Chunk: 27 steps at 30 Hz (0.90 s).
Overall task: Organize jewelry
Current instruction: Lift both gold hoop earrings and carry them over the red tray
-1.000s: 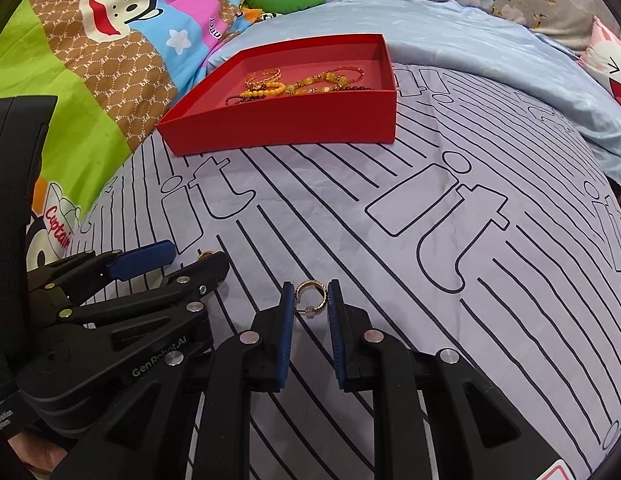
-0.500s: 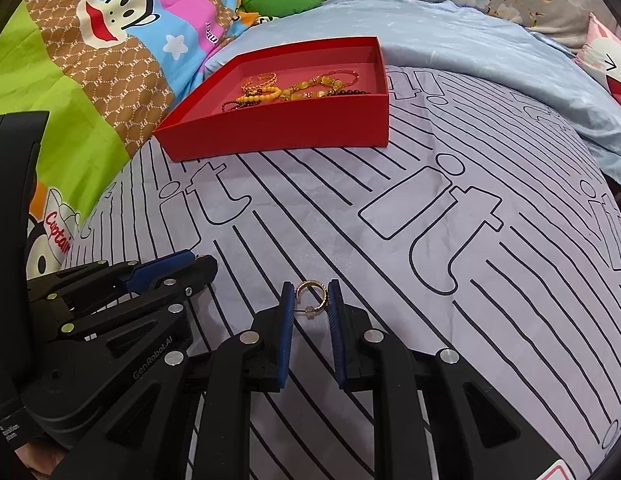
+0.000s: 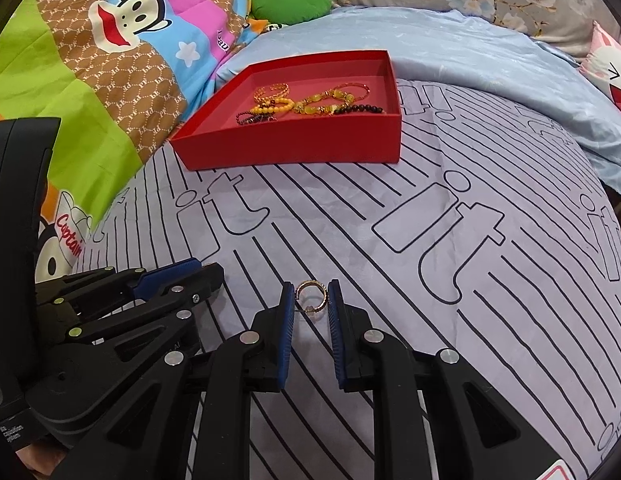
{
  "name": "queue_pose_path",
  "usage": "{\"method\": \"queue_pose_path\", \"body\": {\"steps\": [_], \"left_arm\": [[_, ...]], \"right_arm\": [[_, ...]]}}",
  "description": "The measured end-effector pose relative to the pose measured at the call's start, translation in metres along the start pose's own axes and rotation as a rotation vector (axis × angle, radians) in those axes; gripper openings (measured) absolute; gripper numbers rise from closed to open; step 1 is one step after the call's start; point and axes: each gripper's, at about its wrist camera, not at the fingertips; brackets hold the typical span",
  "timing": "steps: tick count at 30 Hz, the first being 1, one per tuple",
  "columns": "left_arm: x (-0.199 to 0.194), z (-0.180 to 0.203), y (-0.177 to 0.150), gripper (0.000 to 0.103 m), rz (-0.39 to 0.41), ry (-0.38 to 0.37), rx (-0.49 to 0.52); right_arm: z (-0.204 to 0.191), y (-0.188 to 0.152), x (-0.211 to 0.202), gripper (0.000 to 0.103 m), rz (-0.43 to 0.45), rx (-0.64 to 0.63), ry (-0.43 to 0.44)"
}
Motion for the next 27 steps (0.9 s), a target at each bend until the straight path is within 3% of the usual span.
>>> {"method": "queue_pose_path", "body": {"steps": [12, 27], "left_arm": [[-0.026, 0.001, 0.023, 0.016, 0.057, 0.004, -0.001], [-0.041, -0.003, 0.084, 0.016, 0.15, 0.024, 0.023]], "right_arm": [[-0.006, 0.026, -0.021, 0.016, 0.072, -0.012, 0.022], [-0.008, 0.09, -0.027, 0.016, 0.177, -0.028, 0.0]]}}
Point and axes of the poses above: each gripper's, at about its wrist camera, not at the fingertips, and x roughly the way its jaws point, z to its right, y to its top, and after that the axes turned 13 degrees about -y, right-handed
